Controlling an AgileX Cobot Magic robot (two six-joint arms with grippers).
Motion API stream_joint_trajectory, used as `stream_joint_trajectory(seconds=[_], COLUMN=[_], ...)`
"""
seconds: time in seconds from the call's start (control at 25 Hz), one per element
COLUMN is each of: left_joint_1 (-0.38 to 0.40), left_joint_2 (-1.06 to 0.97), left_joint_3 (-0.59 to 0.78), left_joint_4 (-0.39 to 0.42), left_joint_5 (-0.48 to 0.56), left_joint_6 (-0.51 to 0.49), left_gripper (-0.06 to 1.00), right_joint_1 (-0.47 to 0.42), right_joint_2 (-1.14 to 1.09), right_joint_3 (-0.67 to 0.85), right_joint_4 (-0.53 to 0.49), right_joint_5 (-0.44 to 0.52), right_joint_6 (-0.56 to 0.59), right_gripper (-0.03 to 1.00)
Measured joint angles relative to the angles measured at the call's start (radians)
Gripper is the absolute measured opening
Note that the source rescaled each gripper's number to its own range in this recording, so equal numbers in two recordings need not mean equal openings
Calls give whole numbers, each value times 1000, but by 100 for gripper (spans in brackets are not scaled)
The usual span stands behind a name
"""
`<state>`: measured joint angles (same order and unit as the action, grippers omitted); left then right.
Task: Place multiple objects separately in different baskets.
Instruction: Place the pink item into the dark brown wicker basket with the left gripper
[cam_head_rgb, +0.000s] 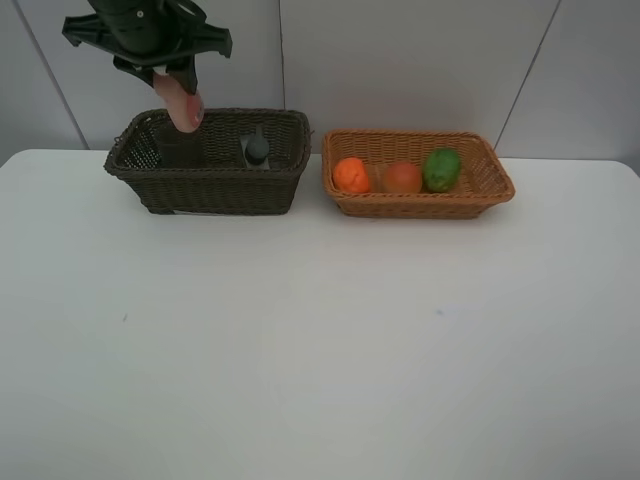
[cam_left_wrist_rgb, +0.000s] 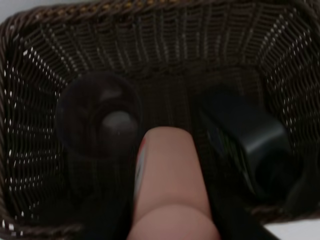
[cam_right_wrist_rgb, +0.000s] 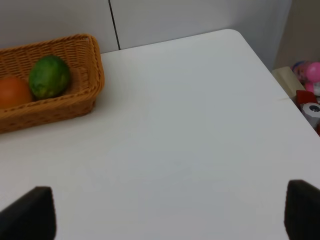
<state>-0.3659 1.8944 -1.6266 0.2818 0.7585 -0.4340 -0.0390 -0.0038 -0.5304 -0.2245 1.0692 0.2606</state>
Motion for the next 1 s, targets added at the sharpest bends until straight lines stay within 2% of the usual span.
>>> stream_joint_trajectory(seconds=[0.24,0.36,0.92,1.0], left_joint_1=[5,5,5,5], left_joint_2=[116,157,226,226], left_joint_3=[-23,-24,-24,-24], left_joint_4=[3,3,34,34], left_joint_5=[-135,-167,-175,-173], left_joint_6=[43,80,108,110], left_gripper=[41,41,41,44], right_joint_1=[0,0,0,0], right_joint_2=[0,0,0,0], right_joint_3=[0,0,0,0], right_joint_4=[0,0,0,0], right_joint_5=[0,0,0,0], right_joint_6=[0,0,0,0], right_gripper=[100,100,100,100])
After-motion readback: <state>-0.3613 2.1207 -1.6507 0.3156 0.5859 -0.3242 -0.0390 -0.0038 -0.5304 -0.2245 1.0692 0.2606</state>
